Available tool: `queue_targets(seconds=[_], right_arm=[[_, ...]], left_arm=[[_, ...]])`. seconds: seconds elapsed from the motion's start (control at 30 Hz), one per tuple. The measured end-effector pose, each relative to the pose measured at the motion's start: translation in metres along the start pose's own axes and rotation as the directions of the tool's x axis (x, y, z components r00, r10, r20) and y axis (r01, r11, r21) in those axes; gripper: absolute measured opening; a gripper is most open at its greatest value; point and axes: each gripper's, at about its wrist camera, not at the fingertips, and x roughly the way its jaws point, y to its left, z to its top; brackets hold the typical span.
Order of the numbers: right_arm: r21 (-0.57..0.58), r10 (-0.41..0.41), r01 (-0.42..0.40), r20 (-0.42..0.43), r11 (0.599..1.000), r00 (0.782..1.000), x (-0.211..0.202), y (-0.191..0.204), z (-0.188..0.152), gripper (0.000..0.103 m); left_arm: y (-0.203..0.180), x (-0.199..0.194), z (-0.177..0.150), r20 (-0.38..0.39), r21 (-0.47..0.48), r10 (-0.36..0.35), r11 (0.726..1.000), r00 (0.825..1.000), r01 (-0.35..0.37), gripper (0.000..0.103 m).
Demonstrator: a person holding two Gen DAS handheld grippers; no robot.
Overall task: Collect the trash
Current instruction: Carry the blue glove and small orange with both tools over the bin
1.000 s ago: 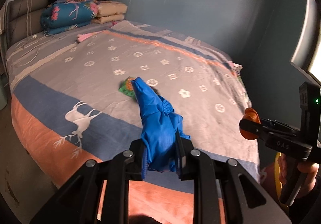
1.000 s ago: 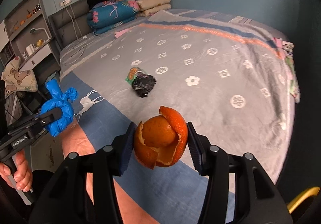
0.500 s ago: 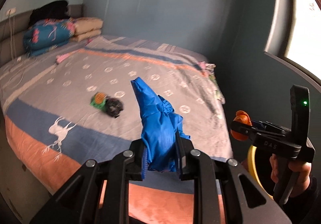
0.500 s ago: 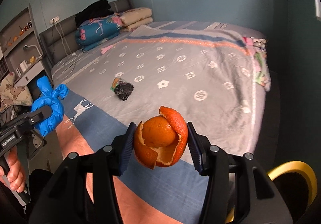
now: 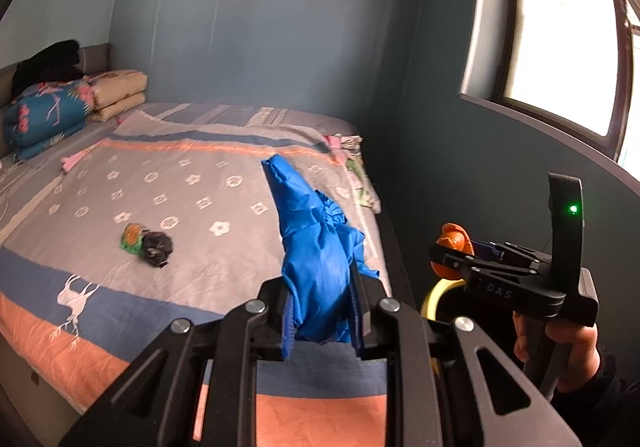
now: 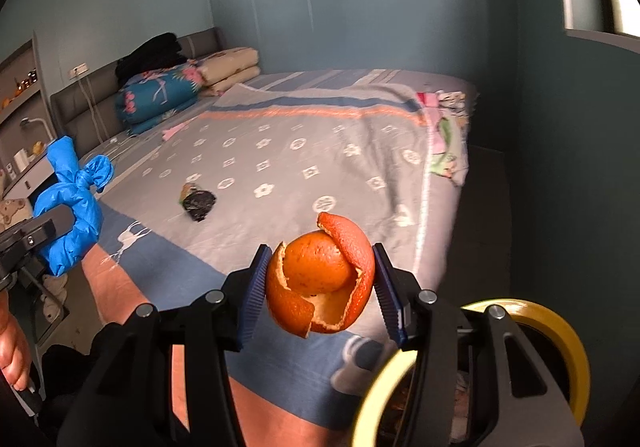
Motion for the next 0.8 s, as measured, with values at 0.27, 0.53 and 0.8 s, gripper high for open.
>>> queue_targets(seconds=[0.27,0.53,0.8], right_arm=[[0.038,-0.056,0.055,0.023,0.998,0.998,-0.026,-0.037,-0.005,0.048],[0.081,-0.098,0.094,0.039,0.992,0.994,-0.042,-0.069,-0.012,0.049],[0.139,-0.120,0.115,0.029,0.984,0.992,-0.047,-0.100,-0.026,0.049]], left_arm=[[-0.037,0.008,0.001,-0.003,0.038,-0.054,0.998,0.999,0.054,0.019],[-0.073,0.020,-0.005,-0.035,0.076,-0.100,0.992,0.994,0.103,0.020],[-0.096,0.042,-0.012,-0.073,0.104,-0.134,0.985,0.988,0.141,0.020]])
